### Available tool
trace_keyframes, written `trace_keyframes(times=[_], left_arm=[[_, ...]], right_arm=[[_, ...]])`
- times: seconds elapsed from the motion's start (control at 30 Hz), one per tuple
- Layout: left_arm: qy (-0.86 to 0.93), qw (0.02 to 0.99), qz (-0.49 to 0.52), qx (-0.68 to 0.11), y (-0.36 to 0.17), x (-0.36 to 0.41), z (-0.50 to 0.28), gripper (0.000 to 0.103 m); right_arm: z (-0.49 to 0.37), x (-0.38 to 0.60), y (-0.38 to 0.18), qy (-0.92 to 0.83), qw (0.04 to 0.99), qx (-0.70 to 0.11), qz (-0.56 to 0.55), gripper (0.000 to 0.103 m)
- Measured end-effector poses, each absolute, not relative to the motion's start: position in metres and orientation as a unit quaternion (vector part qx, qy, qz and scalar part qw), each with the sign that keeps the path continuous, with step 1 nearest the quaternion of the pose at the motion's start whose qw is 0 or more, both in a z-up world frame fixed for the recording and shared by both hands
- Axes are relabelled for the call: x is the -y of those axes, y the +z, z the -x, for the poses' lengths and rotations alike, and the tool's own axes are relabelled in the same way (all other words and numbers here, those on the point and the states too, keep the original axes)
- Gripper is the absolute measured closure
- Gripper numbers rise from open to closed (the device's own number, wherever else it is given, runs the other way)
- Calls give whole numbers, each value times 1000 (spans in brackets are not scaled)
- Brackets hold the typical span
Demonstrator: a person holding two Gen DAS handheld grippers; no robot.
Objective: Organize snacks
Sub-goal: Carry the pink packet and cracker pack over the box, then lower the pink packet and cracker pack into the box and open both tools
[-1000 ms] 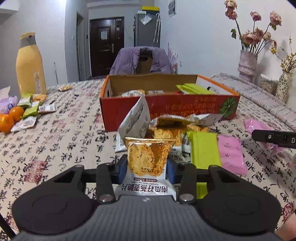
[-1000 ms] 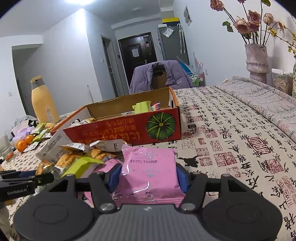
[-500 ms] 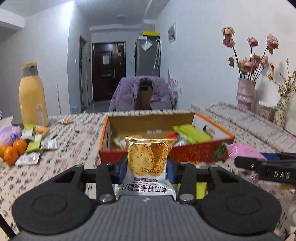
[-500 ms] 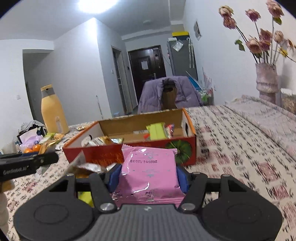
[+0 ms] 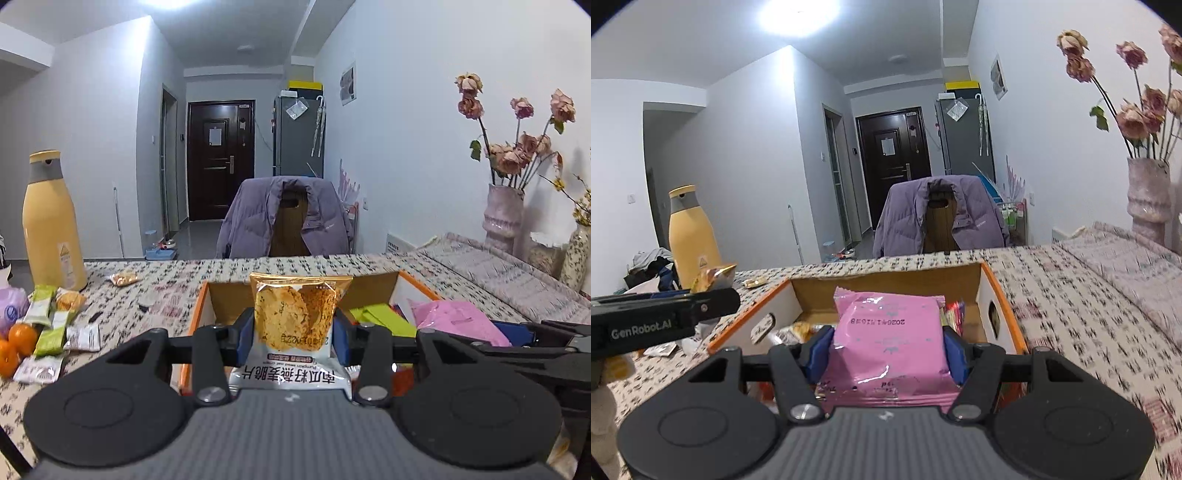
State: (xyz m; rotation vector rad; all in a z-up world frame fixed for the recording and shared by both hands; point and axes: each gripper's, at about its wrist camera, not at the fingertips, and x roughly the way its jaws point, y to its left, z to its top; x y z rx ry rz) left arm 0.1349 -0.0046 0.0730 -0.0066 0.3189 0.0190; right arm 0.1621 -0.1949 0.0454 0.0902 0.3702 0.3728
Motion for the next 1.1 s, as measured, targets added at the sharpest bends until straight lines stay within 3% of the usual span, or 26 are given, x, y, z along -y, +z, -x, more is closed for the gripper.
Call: trace_keyframes(times=[0.6, 1.1], left_arm=[[44, 985, 33, -164, 76, -16, -227, 60], [30, 979, 32, -197, 40, -26, -239, 60]], right_arm=[[-245, 169, 49, 161, 969, -184, -31, 42], [-258, 169, 20, 175, 960, -215, -31, 42]])
